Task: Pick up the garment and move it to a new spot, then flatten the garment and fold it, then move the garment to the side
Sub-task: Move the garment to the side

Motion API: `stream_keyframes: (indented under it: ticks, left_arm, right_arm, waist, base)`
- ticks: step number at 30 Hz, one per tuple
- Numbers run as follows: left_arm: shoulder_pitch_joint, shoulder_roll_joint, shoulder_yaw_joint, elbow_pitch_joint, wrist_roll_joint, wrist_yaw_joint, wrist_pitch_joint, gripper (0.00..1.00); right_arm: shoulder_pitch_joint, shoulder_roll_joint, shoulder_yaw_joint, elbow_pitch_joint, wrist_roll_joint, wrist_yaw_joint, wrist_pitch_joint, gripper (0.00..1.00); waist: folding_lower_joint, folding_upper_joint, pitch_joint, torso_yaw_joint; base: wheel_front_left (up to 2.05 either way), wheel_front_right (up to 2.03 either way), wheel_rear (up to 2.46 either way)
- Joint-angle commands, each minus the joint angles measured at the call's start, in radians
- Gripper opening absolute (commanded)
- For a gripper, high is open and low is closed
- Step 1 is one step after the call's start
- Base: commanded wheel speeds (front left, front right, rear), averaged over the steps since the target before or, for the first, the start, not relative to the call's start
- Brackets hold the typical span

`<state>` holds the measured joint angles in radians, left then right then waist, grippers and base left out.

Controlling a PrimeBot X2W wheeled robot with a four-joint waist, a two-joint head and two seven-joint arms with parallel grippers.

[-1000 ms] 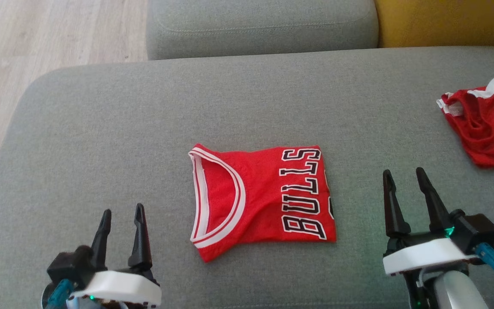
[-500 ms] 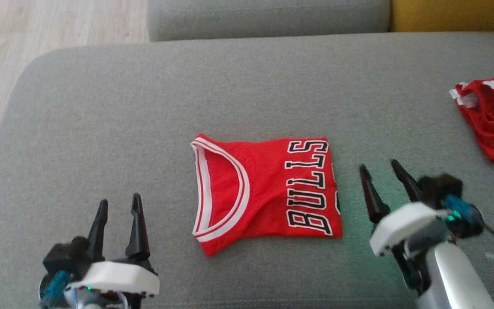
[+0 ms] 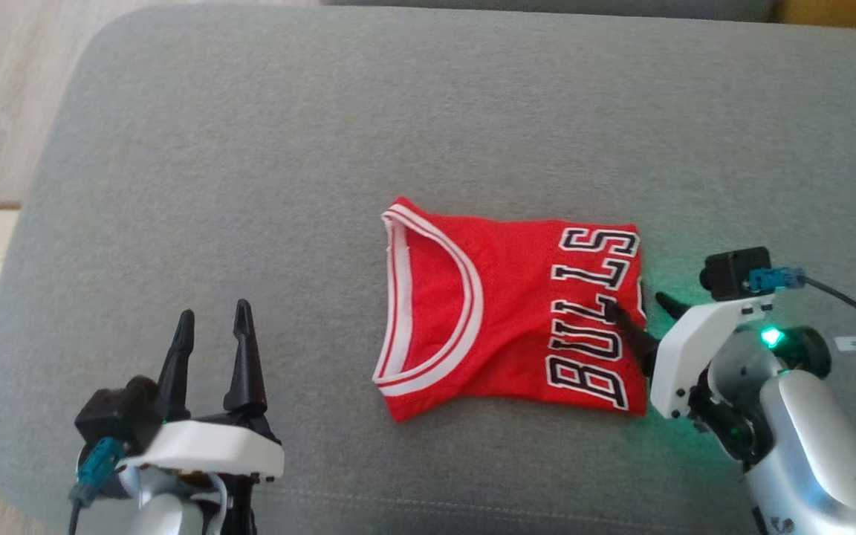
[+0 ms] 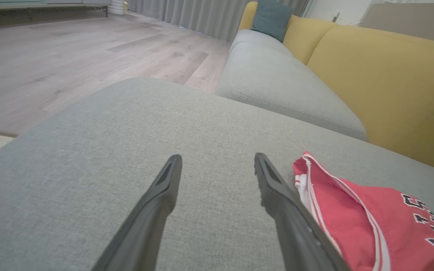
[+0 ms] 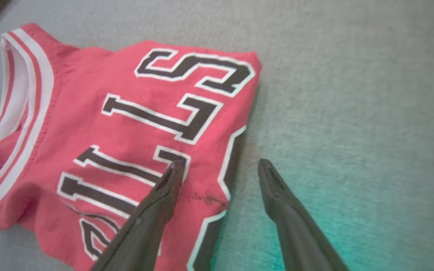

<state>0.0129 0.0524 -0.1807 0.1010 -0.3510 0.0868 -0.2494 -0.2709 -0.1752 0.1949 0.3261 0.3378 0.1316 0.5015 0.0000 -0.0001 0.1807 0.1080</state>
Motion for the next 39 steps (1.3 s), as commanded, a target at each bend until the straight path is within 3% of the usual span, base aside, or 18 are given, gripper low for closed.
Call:
stream_keyframes:
  ticks: [1,10,12,14,15,24,33,39]
  left_arm:
    - [-0.033,-0.002,0.029,-0.025,-0.006,0.004,-0.012,1.00]
    - [-0.029,-0.002,0.031,-0.023,-0.009,0.006,-0.012,1.00]
    - [-0.028,-0.002,0.033,-0.024,-0.005,0.005,-0.012,1.00]
    - [-0.026,-0.002,0.034,-0.024,-0.001,0.004,-0.012,1.00]
    - [-0.026,-0.002,0.034,-0.023,0.002,0.003,-0.012,1.00]
    - [-0.026,-0.002,0.025,-0.027,0.034,-0.014,-0.012,1.00]
    - [-0.047,-0.002,-0.004,-0.060,0.068,-0.018,-0.012,1.00]
    - [-0.078,0.006,-0.004,-0.063,0.094,-0.031,-0.012,1.00]
  right_arm:
    - [-0.019,-0.015,0.027,-0.024,0.035,-0.001,0.030,1.00]
    - [0.002,-0.012,0.036,0.007,0.109,-0.001,0.101,1.00]
    - [0.001,-0.008,0.050,0.009,0.123,-0.001,0.107,0.53]
    - [-0.003,-0.009,0.061,0.008,0.130,-0.001,0.105,0.27]
    - [-0.006,-0.010,0.064,0.005,0.132,-0.001,0.098,0.00]
    - [-0.054,-0.053,0.065,-0.024,0.111,-0.001,-0.005,0.00]
    - [-0.095,-0.130,0.030,-0.101,0.091,-0.001,-0.027,0.00]
    - [-0.119,-0.137,-0.018,-0.143,0.078,-0.001,-0.037,0.00]
  waist:
    - [0.0000,0.0001,0.008,0.026]
    - [0.0000,0.0001,0.002,0.041]
    - [0.0000,0.0001,0.001,0.039]
    - [0.0000,0.0001,0.000,0.033]
    - [0.0000,0.0001,-0.001,0.030]
    - [0.0000,0.0001,-0.002,-0.067]
    - [0.0000,0.0001,0.058,-0.274]
    - [0.0000,0.0001,0.110,-0.403]
  base:
    - [0.00,0.00,0.00]
    - [0.00,0.00,0.00]
    - [0.00,0.00,0.00]
    - [0.00,0.00,0.00]
    - [0.00,0.00,0.00]
    - [0.00,0.00,0.00]
    - [0.00,0.00,0.00]
    - [0.00,0.00,0.00]
